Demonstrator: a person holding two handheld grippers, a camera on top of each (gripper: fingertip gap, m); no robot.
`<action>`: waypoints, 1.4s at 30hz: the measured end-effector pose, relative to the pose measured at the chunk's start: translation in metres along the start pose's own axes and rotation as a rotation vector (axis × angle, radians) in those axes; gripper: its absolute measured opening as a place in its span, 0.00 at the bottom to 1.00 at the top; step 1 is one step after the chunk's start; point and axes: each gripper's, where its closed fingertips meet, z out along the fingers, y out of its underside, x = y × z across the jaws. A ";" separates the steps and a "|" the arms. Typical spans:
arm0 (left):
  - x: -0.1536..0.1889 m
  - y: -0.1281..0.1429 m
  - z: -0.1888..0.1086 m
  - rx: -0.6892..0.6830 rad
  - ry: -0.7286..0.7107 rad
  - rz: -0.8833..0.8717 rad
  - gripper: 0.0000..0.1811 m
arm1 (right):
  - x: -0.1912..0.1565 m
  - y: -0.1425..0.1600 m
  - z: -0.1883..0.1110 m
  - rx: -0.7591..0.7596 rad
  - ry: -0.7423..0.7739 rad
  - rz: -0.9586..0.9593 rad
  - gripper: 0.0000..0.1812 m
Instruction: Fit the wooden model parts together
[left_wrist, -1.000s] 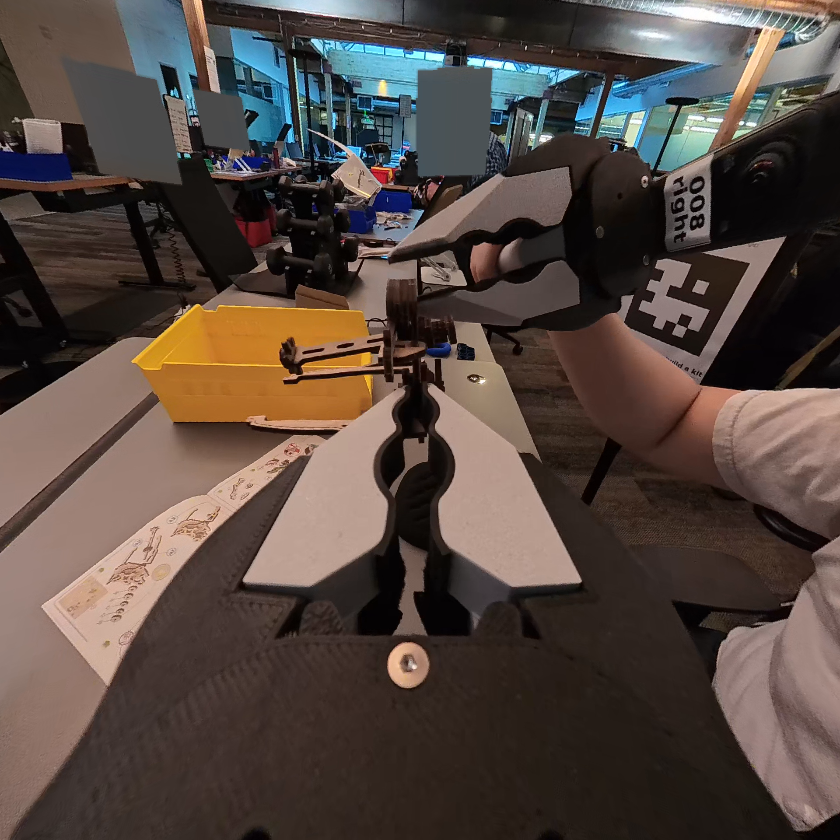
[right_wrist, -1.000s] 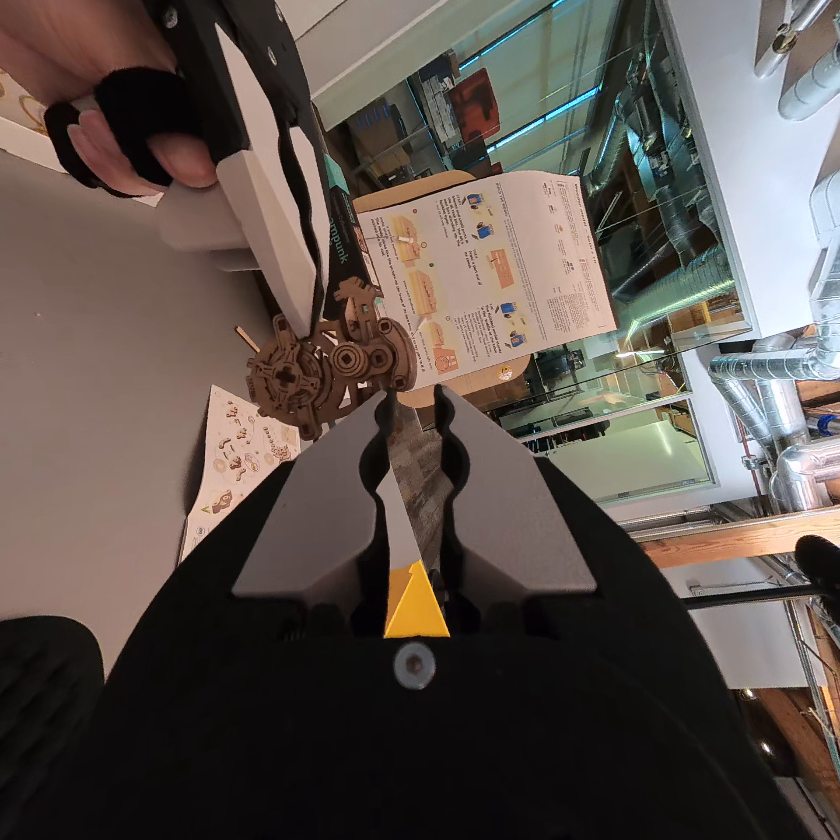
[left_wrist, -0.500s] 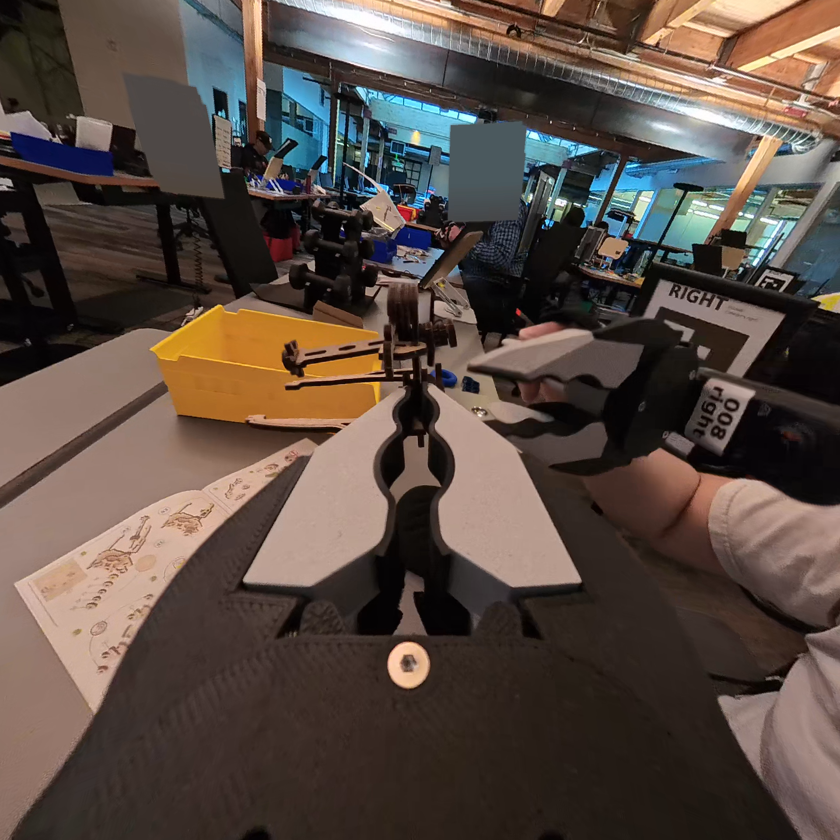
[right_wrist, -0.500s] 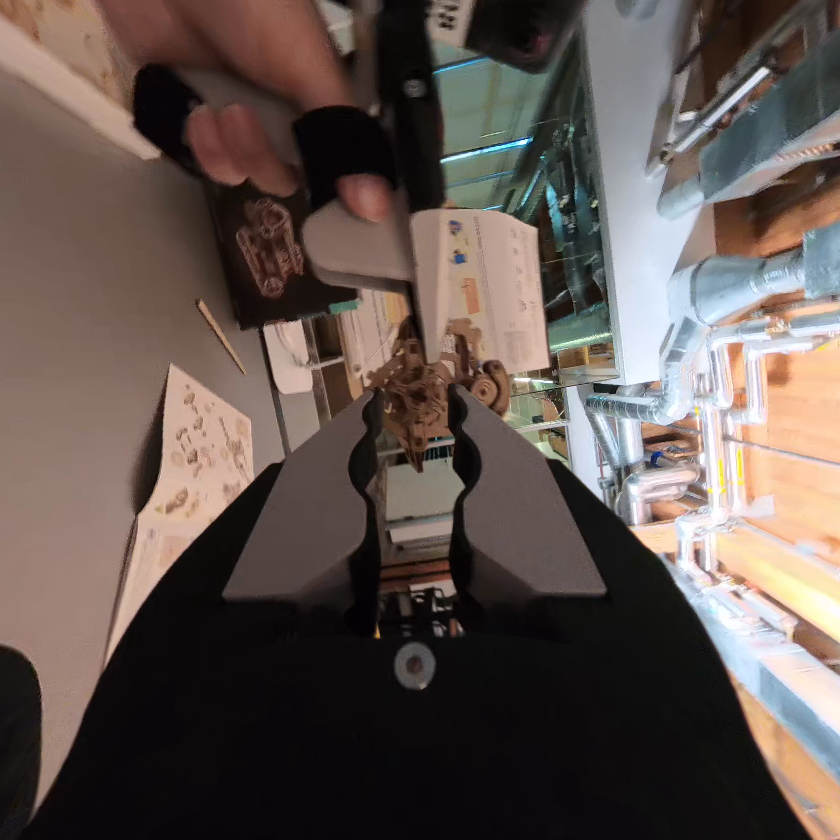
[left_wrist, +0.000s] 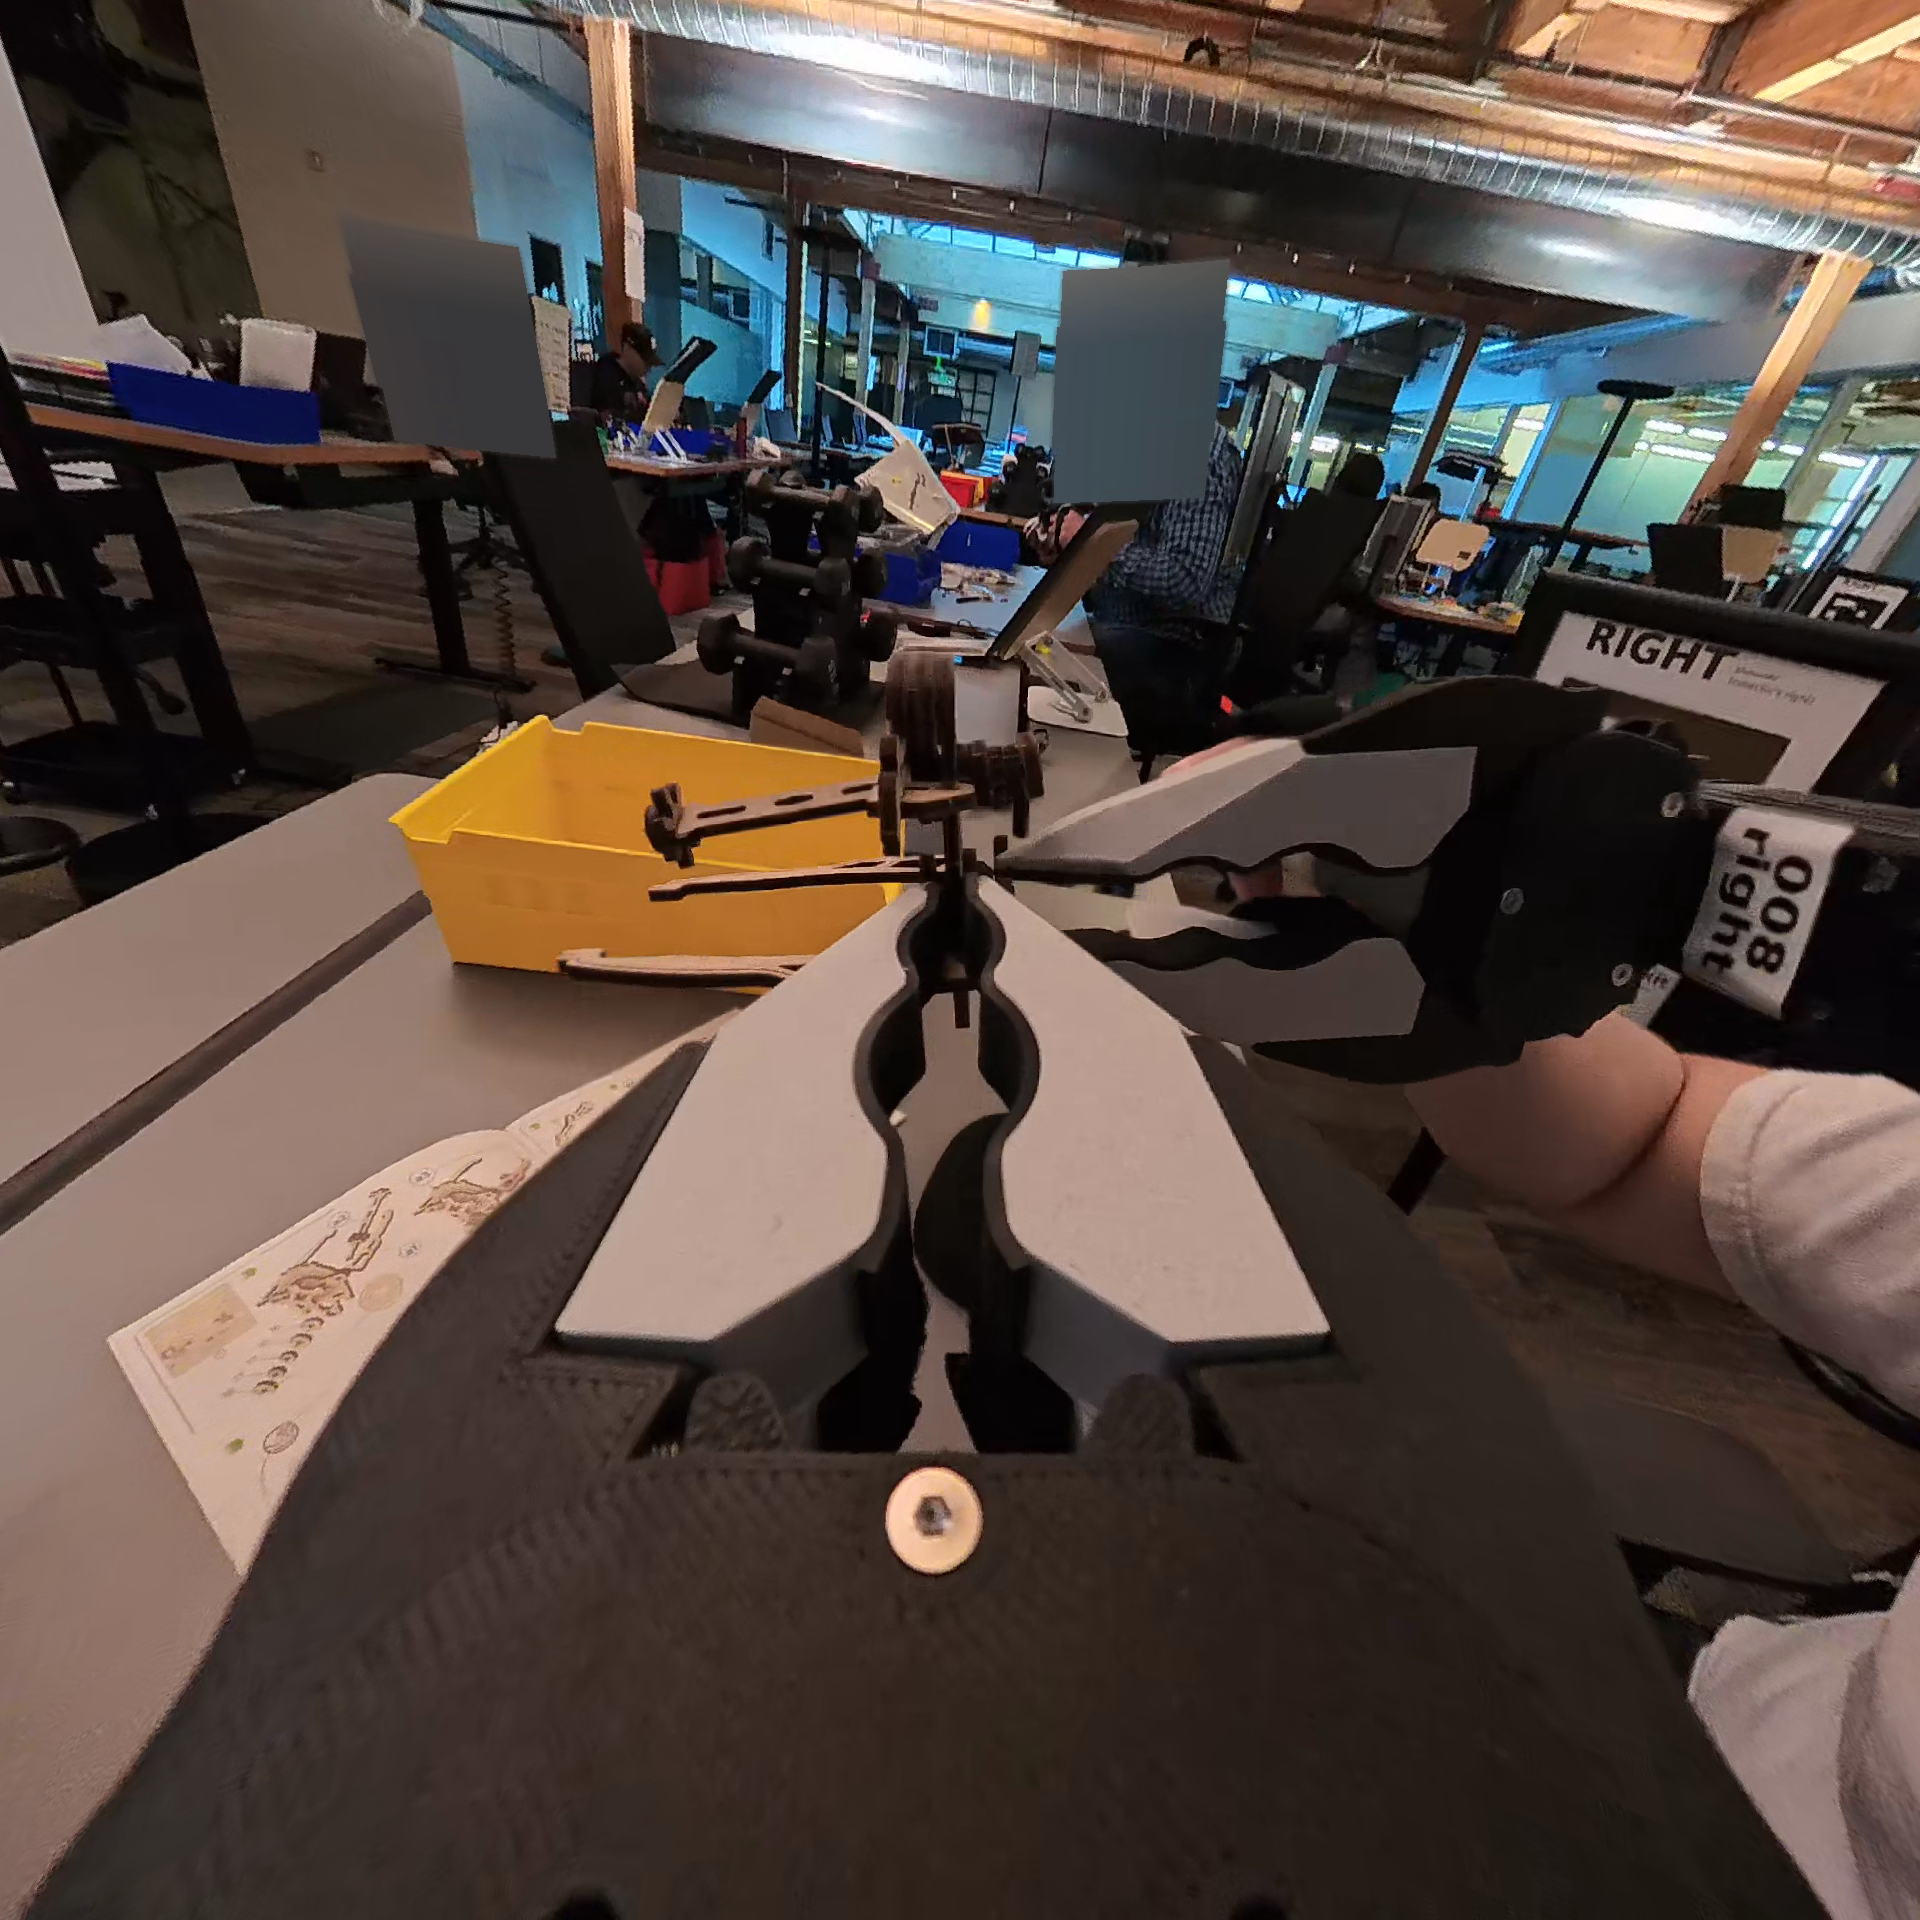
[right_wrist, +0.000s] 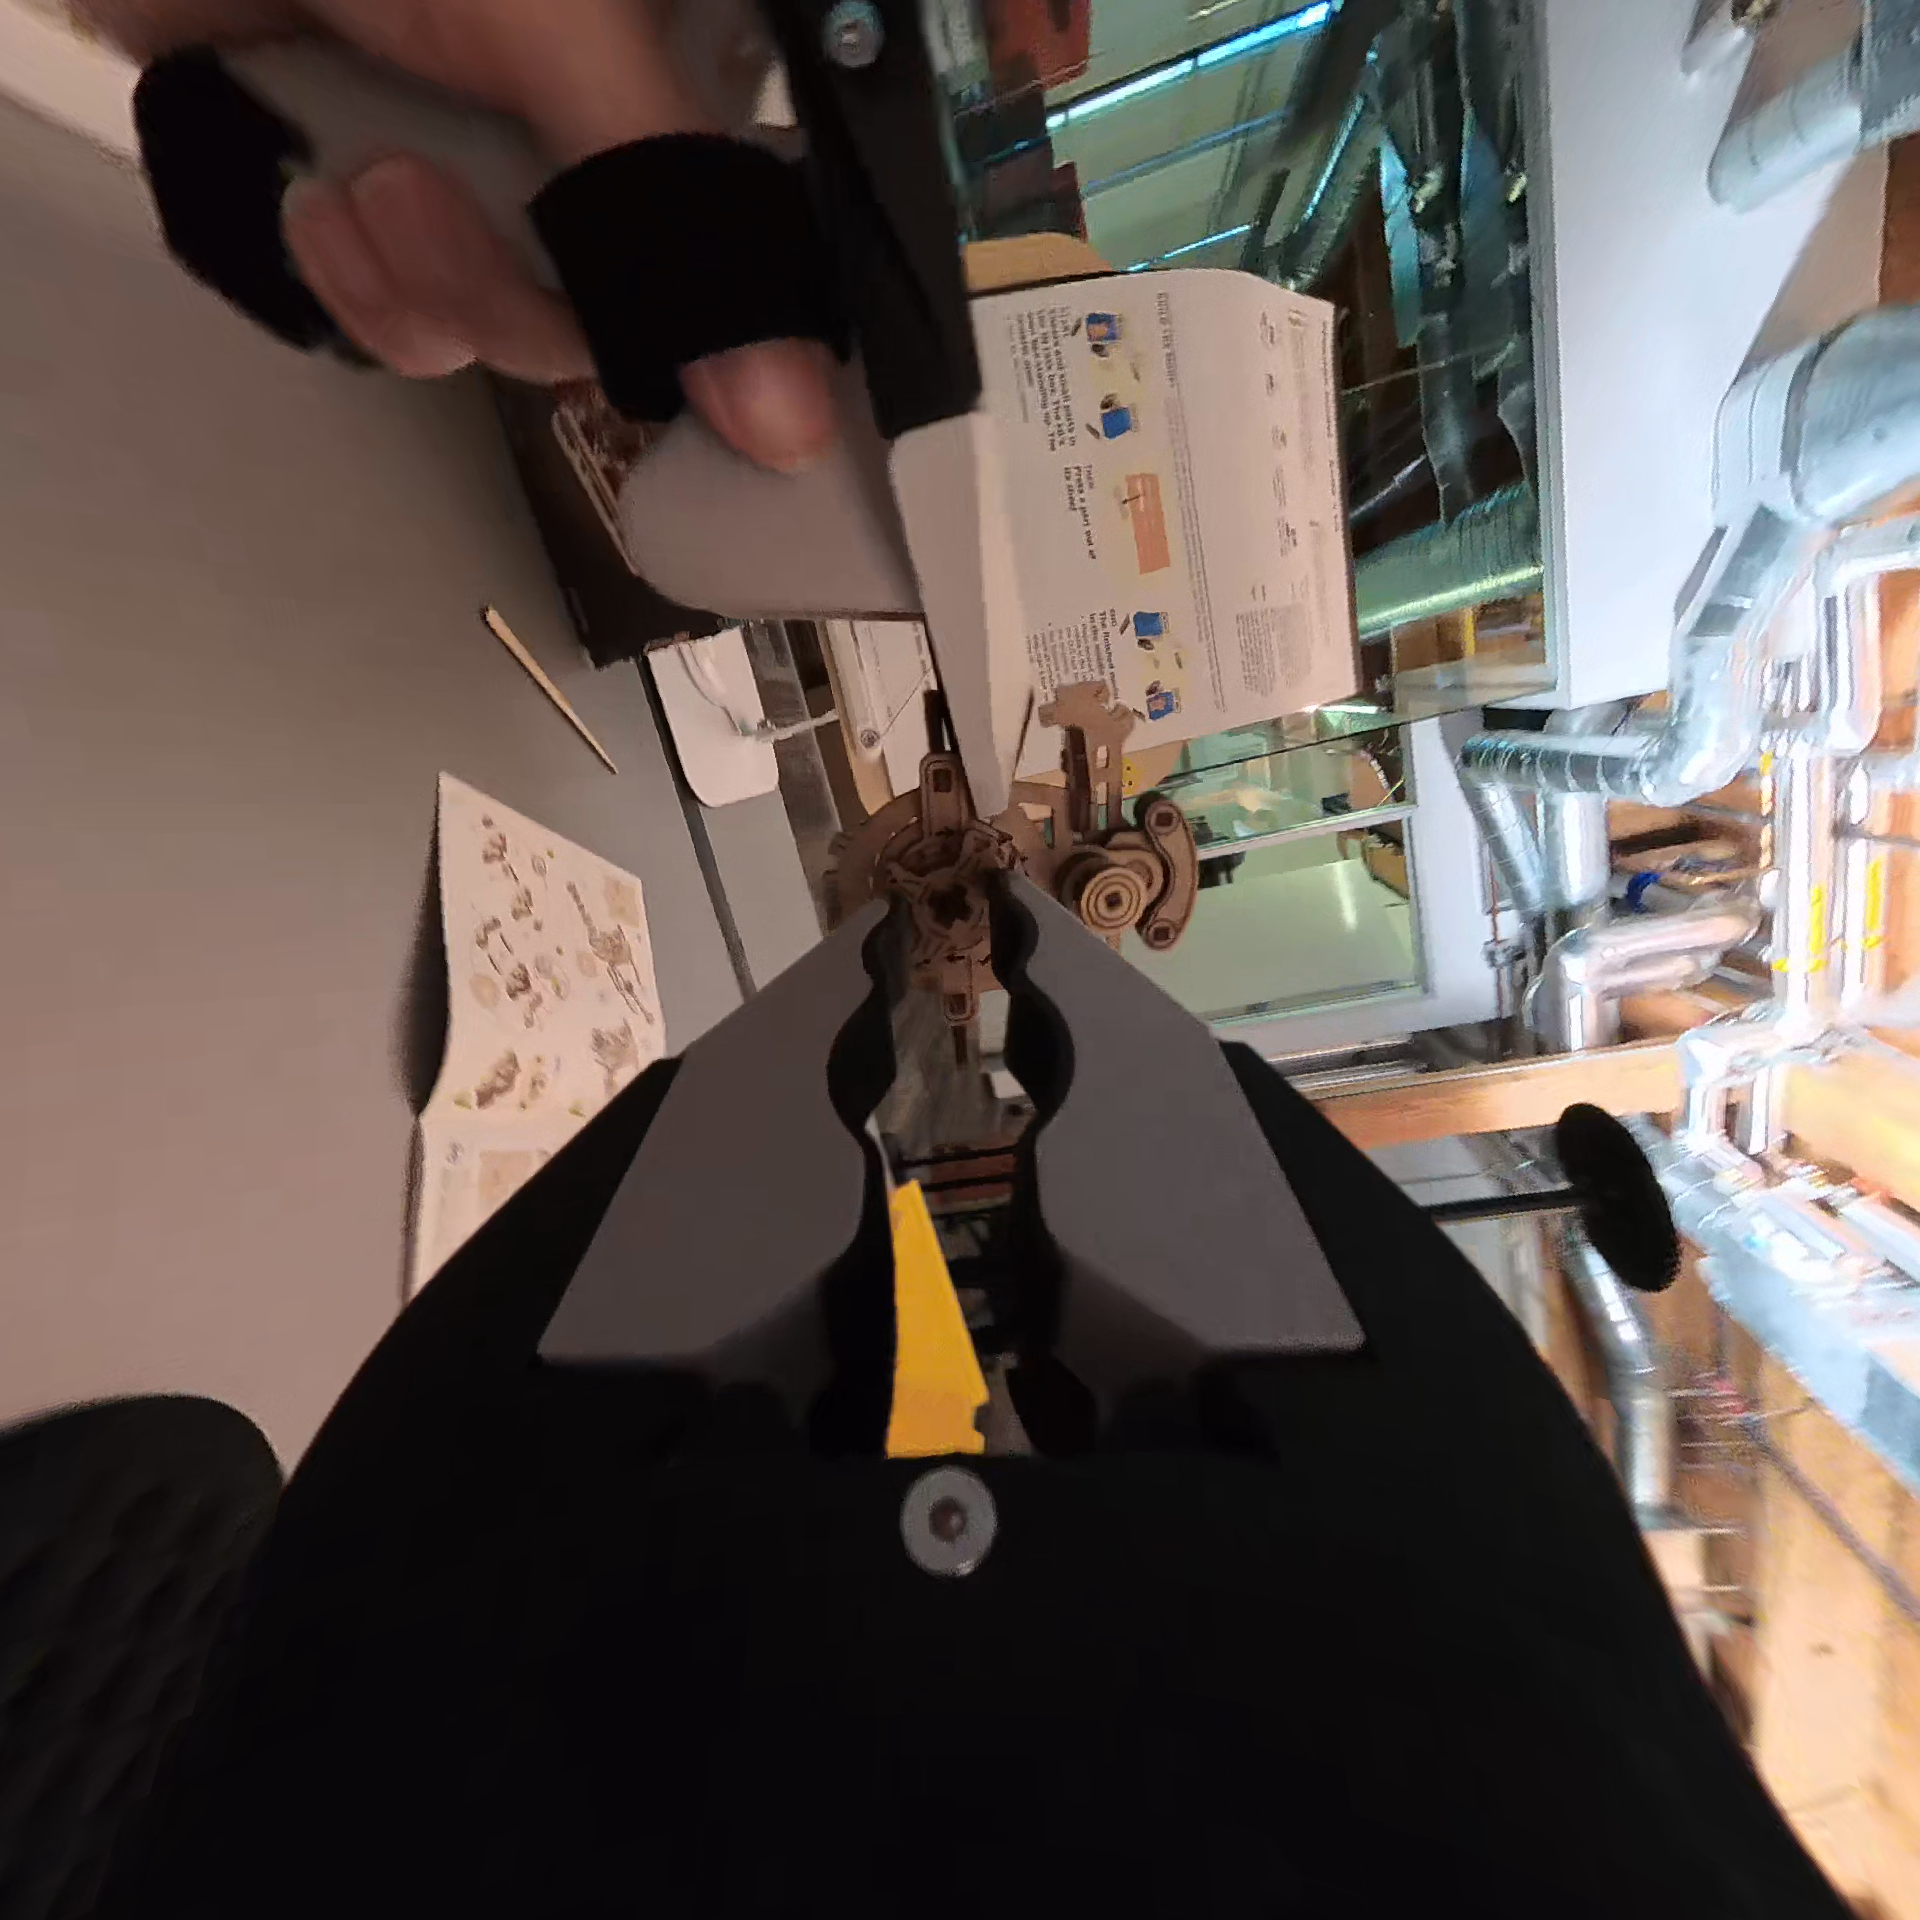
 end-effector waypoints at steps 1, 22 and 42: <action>0.000 -0.001 0.000 0.003 -0.005 0.004 0.00 | 0.001 0.000 0.000 0.007 0.002 0.039 0.07; -0.001 -0.003 -0.001 0.025 0.005 -0.032 0.00 | 0.006 -0.001 0.001 0.098 0.028 0.376 0.07; -0.005 0.001 0.007 0.059 -0.085 0.013 0.00 | 0.008 0.017 0.004 0.283 0.162 1.292 0.07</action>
